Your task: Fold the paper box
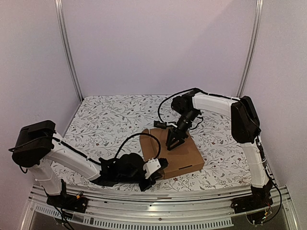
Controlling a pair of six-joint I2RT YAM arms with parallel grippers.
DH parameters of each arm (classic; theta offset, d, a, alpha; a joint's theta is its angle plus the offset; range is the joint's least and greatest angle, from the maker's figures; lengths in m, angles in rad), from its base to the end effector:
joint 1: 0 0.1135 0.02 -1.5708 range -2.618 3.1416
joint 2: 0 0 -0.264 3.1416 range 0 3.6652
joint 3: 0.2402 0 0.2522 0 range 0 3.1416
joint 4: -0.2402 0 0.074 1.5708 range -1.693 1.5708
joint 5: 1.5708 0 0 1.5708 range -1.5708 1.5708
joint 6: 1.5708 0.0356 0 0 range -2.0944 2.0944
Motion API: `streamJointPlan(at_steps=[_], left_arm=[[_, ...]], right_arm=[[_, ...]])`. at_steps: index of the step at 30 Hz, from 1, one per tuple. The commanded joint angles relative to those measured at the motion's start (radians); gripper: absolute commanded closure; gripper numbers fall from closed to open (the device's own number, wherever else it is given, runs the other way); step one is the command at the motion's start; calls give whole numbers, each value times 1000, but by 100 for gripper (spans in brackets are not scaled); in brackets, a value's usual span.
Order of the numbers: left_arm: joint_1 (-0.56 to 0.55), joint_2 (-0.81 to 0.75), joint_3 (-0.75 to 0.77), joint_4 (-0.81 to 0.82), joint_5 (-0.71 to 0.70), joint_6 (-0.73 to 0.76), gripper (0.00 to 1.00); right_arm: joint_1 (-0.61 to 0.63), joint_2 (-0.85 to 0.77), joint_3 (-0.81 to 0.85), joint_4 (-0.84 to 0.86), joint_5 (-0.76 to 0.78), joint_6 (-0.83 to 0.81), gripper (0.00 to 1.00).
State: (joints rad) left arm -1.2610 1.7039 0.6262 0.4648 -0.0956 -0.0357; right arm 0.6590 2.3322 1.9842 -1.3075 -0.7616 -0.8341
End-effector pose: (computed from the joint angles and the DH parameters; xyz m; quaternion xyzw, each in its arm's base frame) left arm 0.0988 -0.2974 0.1248 0.4917 0.7379 -0.2442 0.3925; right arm 0.3363 0.2916 0.1781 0.6183 -0.6915 -0.3733 0.0067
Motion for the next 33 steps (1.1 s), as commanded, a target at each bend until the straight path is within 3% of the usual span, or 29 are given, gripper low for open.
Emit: streamJointPlan(at_steps=[1, 12, 22, 33], left_arm=[[-1, 18, 55, -51, 4, -21, 100], [-3, 37, 141, -152, -5, -77, 100], [-101, 12, 153, -173, -256, -133, 100], [-170, 44, 160, -153, -352, -116, 100]], right_arm=[[-5, 83, -19, -27, 112, 23, 51], [-5, 91, -18, -17, 107, 45, 51], [-5, 107, -3, -18, 107, 66, 52], [-5, 114, 5, -21, 109, 72, 52]])
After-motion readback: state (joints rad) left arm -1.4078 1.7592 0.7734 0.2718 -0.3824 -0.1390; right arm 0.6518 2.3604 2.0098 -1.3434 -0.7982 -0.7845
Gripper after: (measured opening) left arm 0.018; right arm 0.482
